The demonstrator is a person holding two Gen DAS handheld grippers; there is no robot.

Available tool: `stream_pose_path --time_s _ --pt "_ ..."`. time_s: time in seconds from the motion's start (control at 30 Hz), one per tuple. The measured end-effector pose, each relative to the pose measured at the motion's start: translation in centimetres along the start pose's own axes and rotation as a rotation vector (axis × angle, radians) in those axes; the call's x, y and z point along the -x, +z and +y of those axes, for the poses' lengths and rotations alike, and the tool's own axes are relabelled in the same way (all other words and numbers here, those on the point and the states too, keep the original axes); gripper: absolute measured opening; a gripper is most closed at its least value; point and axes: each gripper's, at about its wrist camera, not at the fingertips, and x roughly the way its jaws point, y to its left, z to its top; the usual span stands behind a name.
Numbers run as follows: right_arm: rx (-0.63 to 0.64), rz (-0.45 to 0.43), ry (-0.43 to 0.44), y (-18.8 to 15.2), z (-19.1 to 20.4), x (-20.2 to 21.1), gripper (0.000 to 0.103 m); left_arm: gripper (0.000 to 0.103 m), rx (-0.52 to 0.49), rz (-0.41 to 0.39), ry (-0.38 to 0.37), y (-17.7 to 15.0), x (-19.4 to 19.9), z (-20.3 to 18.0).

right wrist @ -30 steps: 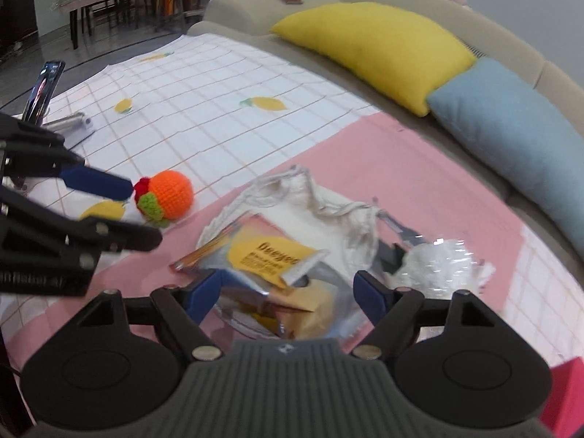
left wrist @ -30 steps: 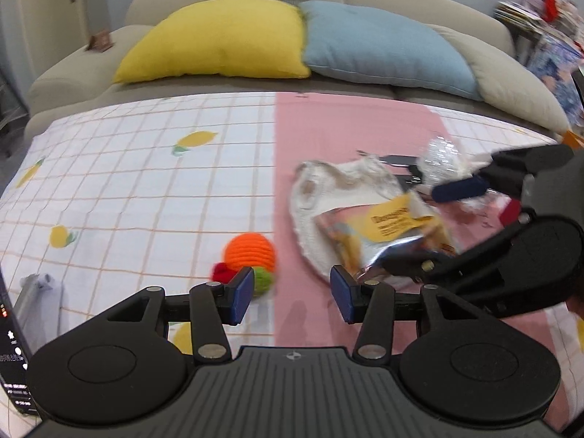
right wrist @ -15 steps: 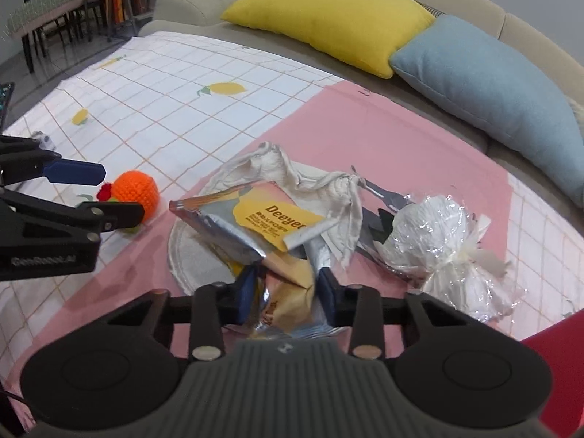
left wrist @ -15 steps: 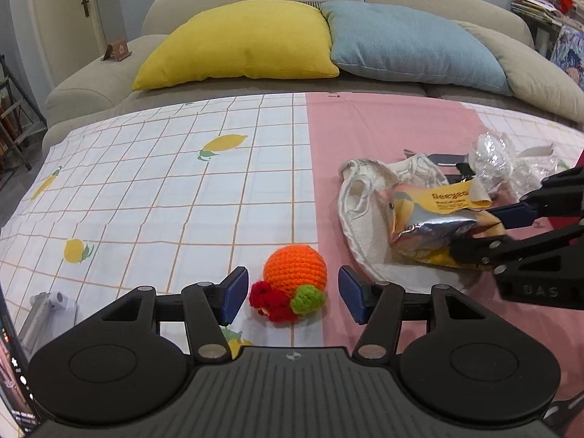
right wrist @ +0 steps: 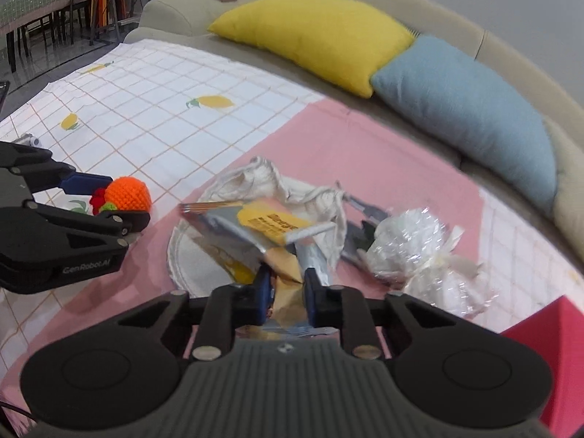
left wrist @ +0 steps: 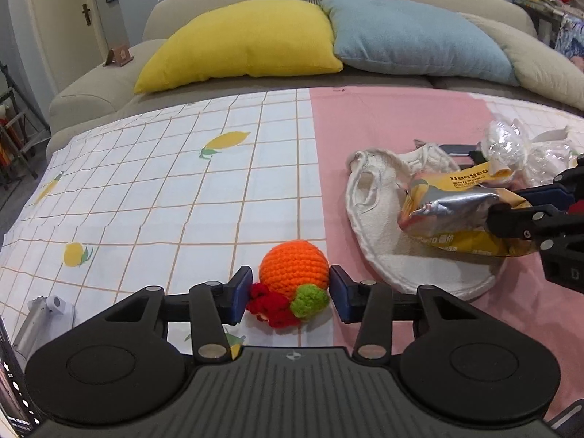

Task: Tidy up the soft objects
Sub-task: 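Grasp the silver snack packet with the right tool while the left grasps the orange crocheted fruit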

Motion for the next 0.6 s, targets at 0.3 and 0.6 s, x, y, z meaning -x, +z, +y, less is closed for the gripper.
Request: stream_pose_path --time_s 0.3,0.6 --pt "-0.087 -0.035 0.003 -1.4 -1.2 4.7 0.013 0.051 0.041 -0.035 -0.066 0.9 4.2 -1.1" --pt "-0.123 -0.065 0.003 -4.4 -2.5 10.9 0.012 0.051 0.015 -0.005 -0.206 1.3 8.7 -5.5"
